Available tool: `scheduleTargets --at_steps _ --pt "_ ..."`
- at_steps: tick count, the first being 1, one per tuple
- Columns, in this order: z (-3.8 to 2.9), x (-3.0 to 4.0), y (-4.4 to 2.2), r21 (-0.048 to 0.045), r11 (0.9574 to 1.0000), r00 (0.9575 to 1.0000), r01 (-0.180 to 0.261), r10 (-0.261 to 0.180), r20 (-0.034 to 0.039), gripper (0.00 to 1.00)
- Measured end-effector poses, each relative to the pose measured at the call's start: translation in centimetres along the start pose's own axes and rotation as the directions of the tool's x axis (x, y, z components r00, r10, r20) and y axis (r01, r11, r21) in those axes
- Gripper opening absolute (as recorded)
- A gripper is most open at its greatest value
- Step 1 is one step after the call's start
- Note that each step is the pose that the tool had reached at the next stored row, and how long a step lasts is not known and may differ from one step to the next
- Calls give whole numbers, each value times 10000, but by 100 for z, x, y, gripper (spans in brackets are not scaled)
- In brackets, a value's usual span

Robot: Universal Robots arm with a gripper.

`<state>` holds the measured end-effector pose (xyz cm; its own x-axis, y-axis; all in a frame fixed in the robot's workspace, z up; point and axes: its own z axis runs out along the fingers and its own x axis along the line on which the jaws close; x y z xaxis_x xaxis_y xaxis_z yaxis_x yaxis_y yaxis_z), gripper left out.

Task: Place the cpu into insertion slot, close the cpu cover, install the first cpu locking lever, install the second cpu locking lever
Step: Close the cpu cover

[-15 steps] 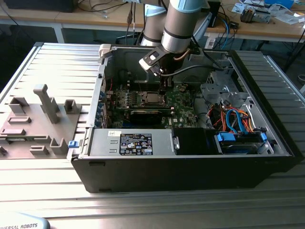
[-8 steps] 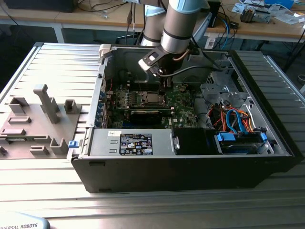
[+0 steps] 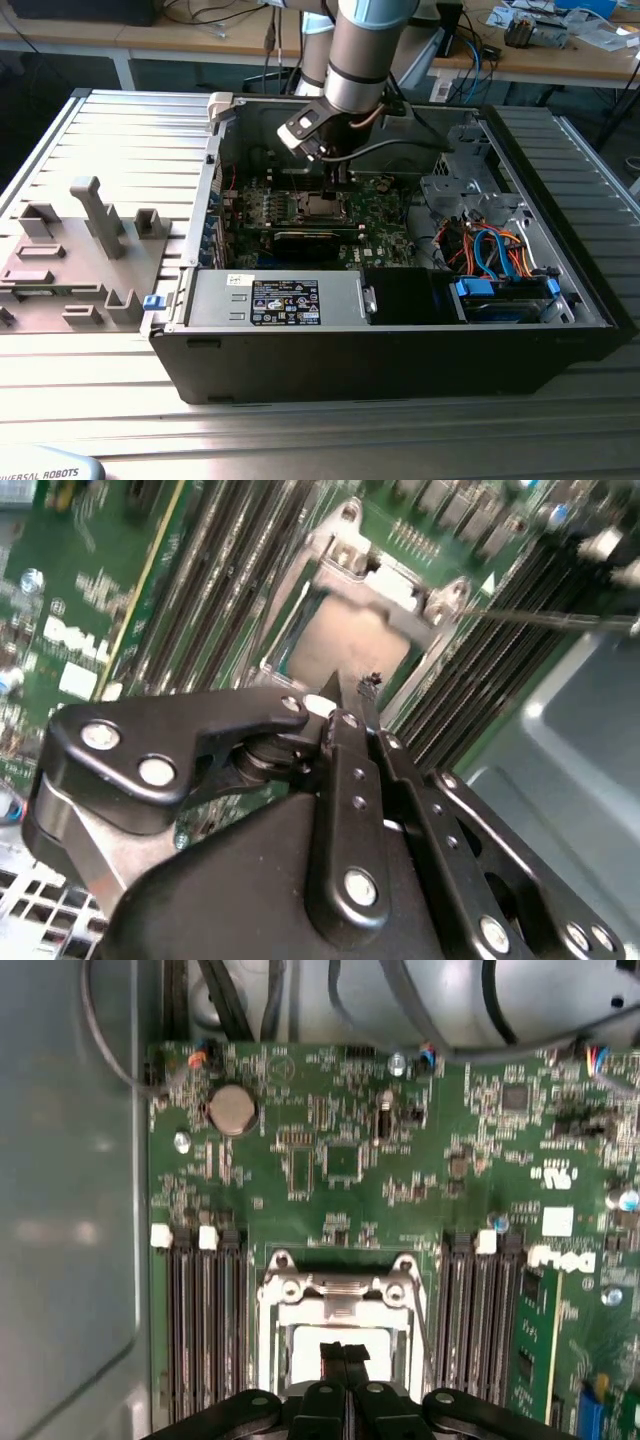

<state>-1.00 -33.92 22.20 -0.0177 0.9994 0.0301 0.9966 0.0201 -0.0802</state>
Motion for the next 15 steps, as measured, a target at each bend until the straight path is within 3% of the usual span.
scheduleTargets --at_steps 3,7,12,15 --pt "39 1 -110 0 10000 10000 1 -1 1 11" --pt "110 1 -202 0 10000 10000 0 0 1 11" --pt "197 -3 -230 7 10000 10000 0 0 13 11" --pt "206 -2 -231 1 10000 10000 1 -1 4 11"
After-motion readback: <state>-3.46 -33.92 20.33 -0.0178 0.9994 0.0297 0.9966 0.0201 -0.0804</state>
